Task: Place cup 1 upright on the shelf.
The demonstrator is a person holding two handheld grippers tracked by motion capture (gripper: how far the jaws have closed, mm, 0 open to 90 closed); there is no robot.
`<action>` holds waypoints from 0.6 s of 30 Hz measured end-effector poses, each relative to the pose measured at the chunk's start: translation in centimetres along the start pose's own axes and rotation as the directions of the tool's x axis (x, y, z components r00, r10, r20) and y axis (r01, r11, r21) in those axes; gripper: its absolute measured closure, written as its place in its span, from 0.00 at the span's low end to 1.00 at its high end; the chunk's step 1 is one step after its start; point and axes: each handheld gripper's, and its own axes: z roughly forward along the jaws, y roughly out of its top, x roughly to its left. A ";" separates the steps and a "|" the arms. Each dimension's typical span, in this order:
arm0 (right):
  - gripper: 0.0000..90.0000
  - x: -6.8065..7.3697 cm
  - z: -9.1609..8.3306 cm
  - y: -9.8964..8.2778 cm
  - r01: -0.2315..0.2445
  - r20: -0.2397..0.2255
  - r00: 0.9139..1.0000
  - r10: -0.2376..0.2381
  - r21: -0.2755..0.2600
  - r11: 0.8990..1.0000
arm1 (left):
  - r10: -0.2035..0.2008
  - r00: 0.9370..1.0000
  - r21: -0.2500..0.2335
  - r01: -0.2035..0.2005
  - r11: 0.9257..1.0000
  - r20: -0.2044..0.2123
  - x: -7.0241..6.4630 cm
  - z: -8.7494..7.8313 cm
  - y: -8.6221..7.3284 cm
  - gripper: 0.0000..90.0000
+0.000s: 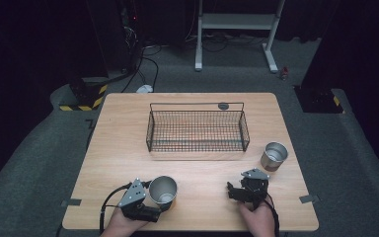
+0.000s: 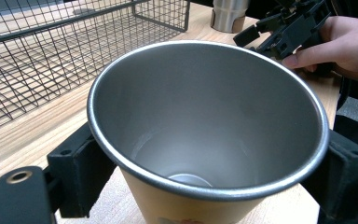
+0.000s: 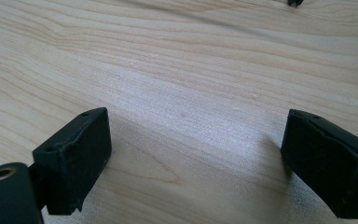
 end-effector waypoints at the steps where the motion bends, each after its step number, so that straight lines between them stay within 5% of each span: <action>1: 0.10 0.0 0.0 0.0 0.000 -0.001 1.000 0.000 0.001 1.000 | 0.002 1.000 0.000 -0.002 1.000 0.000 0.0 0.0 0.0 0.15; 18: 0.10 0.0 0.0 0.0 0.000 0.000 1.000 0.000 0.000 1.000 | 0.006 1.000 -0.003 -0.007 1.000 -0.018 0.2 -0.2 0.0 0.16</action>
